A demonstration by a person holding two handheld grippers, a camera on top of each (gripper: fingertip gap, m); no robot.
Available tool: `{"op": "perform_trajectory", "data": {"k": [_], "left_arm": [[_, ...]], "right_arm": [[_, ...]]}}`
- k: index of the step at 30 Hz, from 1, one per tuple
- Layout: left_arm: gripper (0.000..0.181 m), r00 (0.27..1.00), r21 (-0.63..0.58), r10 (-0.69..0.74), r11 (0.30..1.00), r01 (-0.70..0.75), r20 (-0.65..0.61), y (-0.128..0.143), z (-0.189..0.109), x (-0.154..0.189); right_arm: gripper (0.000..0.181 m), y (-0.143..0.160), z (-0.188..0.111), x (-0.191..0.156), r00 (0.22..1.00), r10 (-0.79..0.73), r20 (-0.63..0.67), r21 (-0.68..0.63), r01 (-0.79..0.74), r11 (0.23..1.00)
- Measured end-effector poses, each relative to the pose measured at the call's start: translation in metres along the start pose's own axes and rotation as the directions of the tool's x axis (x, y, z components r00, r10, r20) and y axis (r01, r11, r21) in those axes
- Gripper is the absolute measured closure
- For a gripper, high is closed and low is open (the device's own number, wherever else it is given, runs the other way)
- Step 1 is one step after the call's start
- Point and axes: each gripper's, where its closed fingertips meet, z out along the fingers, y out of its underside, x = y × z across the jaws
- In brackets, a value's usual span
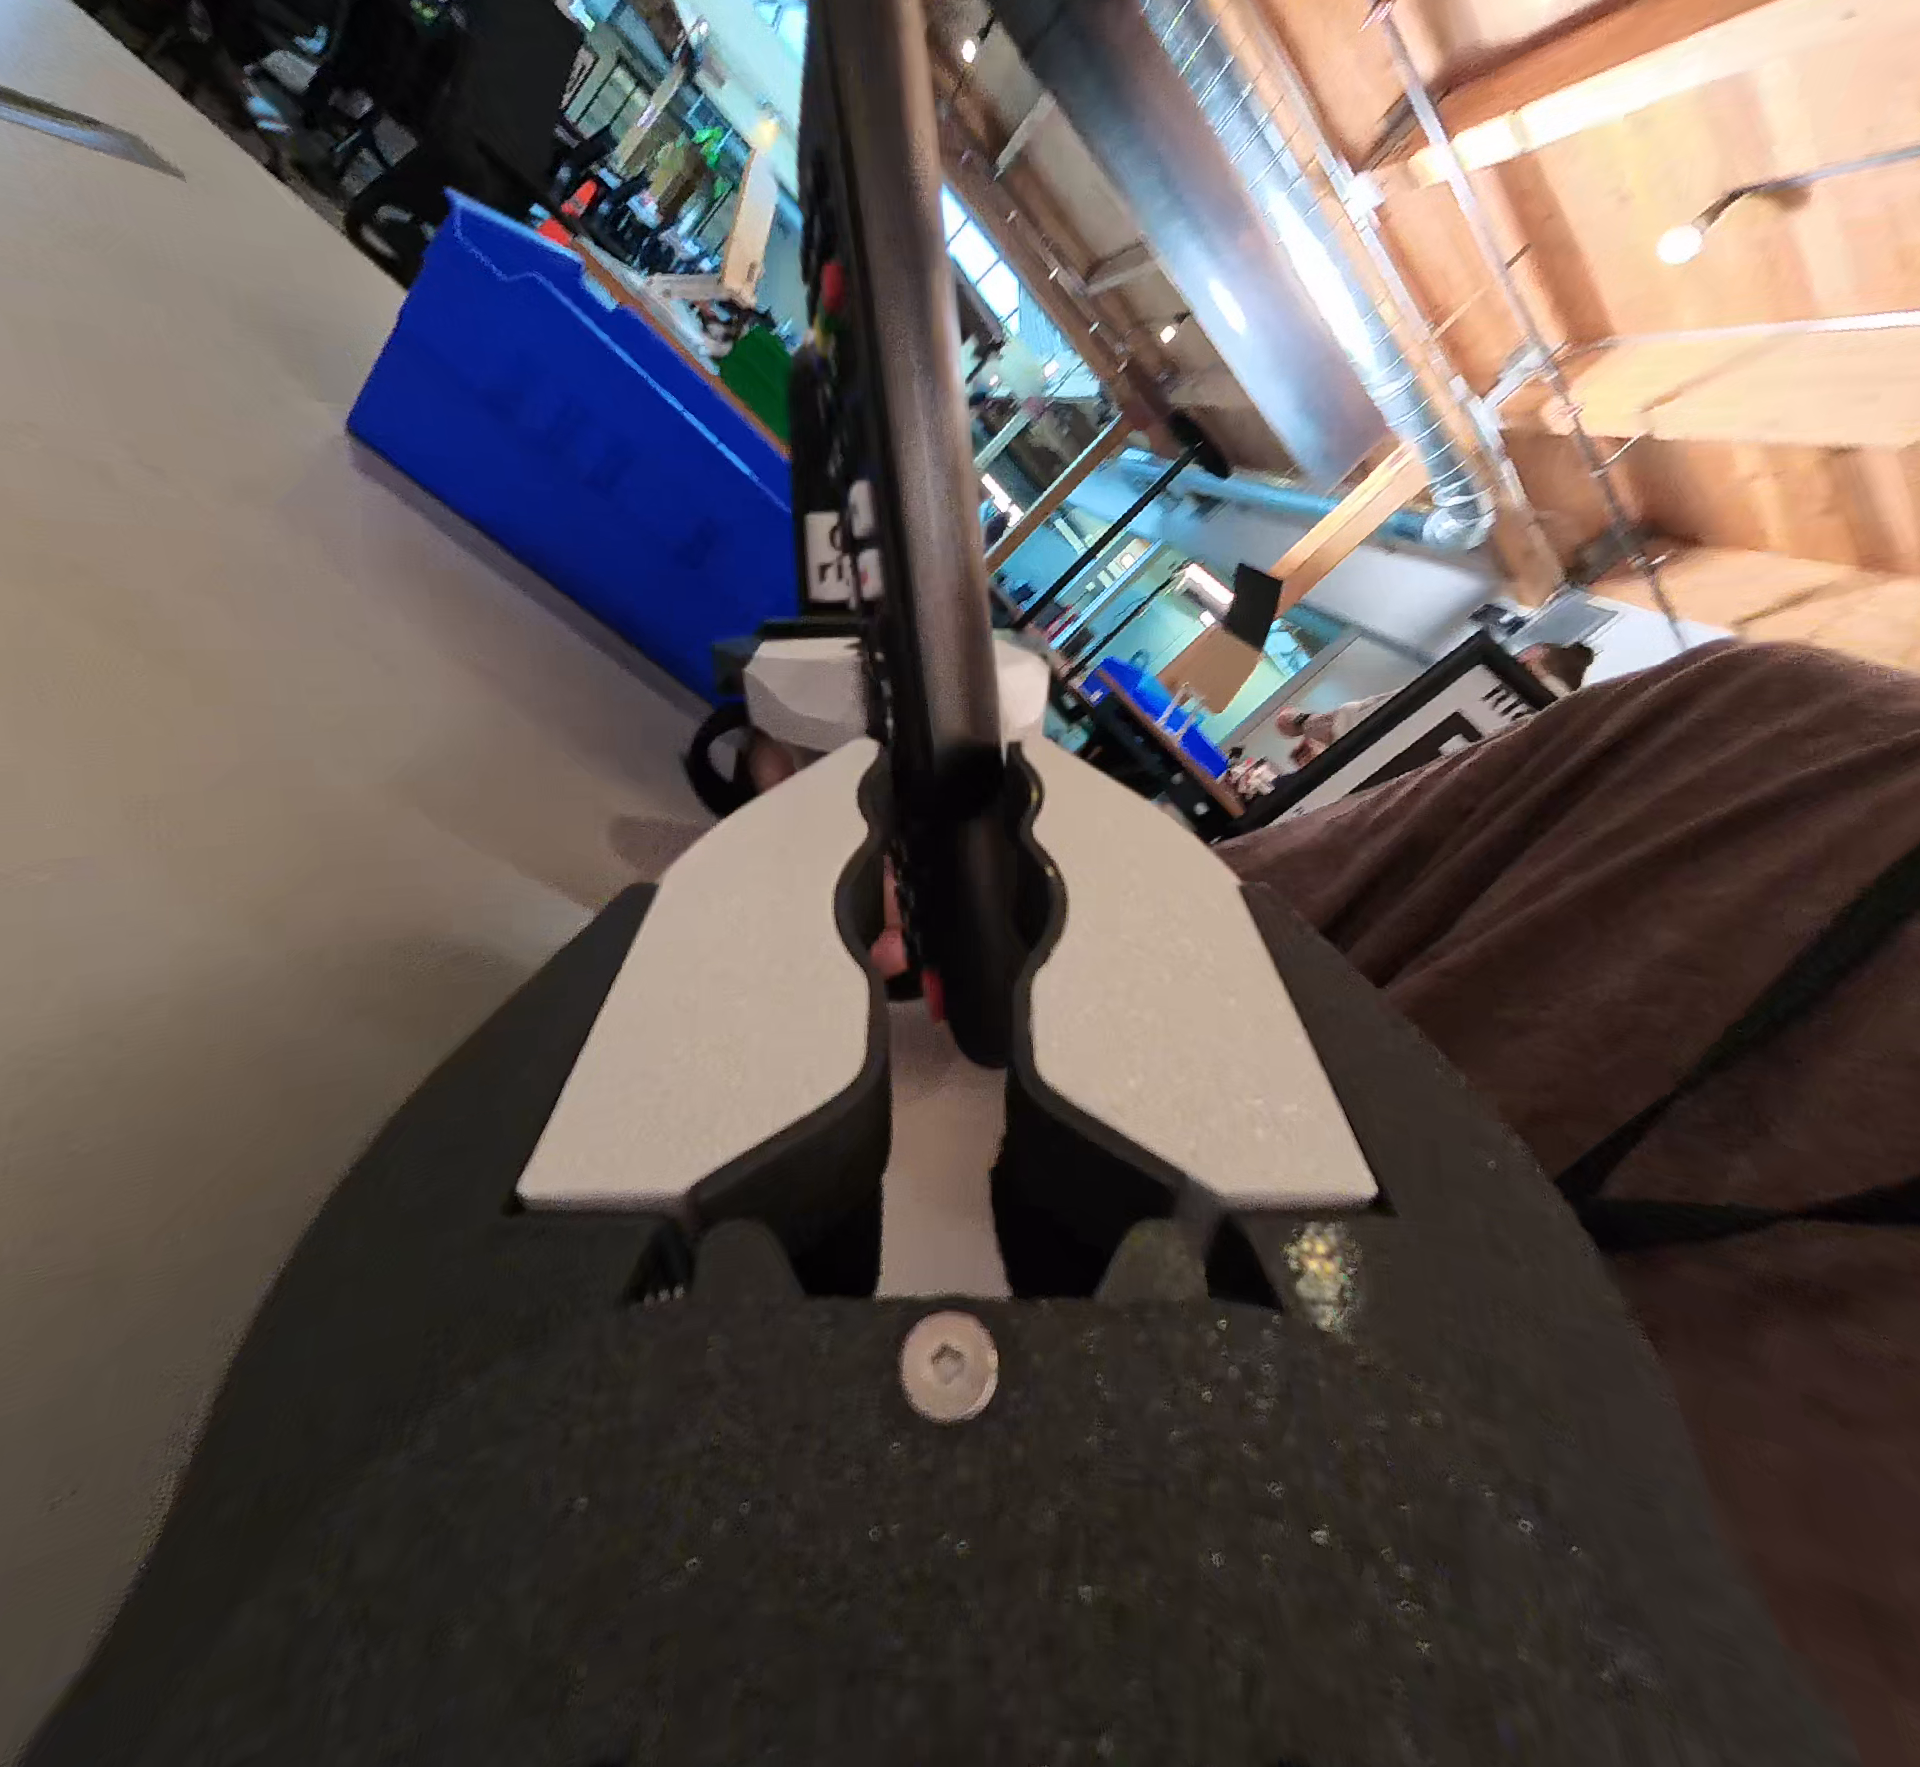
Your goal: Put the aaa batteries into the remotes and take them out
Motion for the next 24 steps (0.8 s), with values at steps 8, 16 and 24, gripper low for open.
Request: {"op": "perform_trajectory", "data": {"k": [8, 16, 24], "left_arm": [[0.132, 0.987, -0.215, 0.15, 0.967, -0.133, 0.065, 0.027, 0.006, -0.003], [0.154, 0.98, -0.266, 0.137, 0.959, -0.096, 0.142, 0.04, 0.023, -0.01], [0.156, 0.977, -0.286, 0.108, 0.957, -0.052, 0.186, 0.049, 0.02, -0.018]], "right_arm": [[0.161, -0.007, -0.005, 0.011, 0.991, 0.134, -0.005, 0.08, -0.133, 0.988], [0.161, -0.011, -0.003, 0.01, 0.994, 0.107, -0.032, 0.109, -0.103, 0.989], [0.152, -0.003, -0.004, 0.02, 0.927, -0.266, -0.263, -0.075, 0.255, 0.964]]}}
